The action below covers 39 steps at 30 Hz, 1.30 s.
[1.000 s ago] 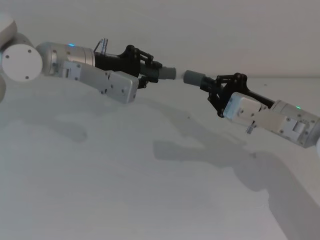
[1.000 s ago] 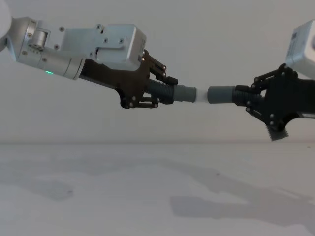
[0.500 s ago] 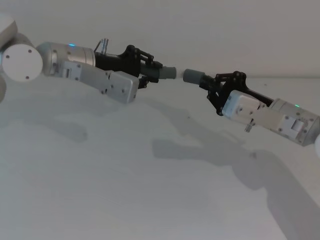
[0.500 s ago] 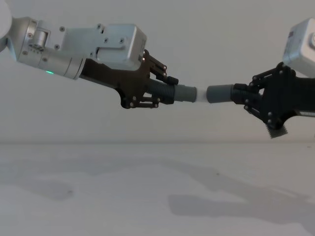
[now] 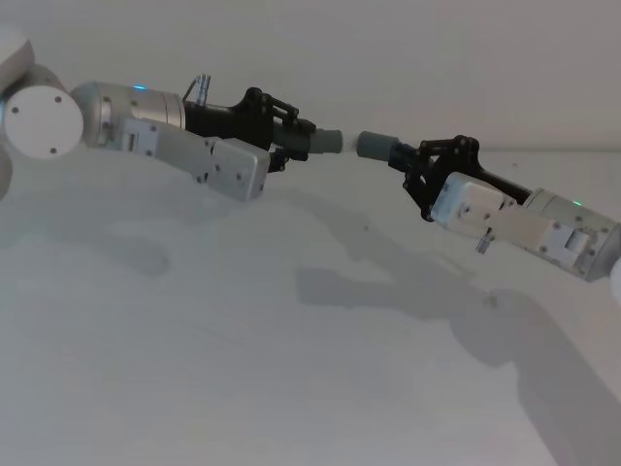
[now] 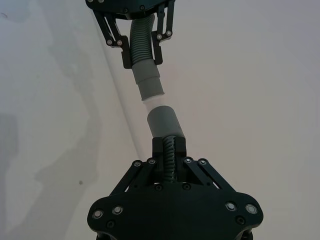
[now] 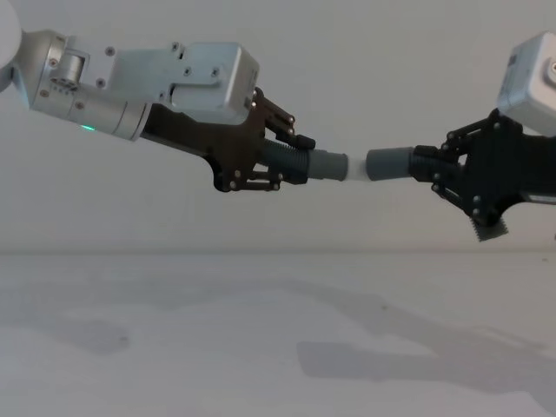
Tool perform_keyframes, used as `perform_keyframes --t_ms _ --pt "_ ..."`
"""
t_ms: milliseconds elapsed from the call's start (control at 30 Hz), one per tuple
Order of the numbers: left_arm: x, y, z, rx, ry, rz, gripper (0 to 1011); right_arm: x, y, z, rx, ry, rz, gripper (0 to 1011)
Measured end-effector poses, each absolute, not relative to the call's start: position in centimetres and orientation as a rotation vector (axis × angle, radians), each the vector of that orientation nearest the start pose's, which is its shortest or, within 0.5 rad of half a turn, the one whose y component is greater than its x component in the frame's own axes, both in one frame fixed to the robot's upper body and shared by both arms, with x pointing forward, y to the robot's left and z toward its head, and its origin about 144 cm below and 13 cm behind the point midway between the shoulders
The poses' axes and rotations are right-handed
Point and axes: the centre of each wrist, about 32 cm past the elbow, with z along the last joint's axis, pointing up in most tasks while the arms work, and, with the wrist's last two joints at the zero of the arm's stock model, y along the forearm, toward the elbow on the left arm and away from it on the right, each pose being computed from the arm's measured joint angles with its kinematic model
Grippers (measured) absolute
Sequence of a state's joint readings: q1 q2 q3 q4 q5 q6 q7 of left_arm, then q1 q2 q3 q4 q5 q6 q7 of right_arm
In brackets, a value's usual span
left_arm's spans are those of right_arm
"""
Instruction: Use both hands to pick up one end of the pipe from the table, align the ends, and insert them.
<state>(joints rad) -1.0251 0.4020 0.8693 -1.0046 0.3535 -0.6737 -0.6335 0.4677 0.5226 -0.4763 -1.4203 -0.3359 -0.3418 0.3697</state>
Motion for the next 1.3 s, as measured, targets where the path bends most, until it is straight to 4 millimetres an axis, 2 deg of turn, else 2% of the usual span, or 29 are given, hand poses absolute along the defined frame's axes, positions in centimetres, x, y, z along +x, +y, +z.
perform_keyframes --t_ms 1300 --pt "65.7 21.39 132.81 0.562 -1.26 0.077 343 55.64 -27.06 123.78 -0.461 -0.977 -0.672 115"
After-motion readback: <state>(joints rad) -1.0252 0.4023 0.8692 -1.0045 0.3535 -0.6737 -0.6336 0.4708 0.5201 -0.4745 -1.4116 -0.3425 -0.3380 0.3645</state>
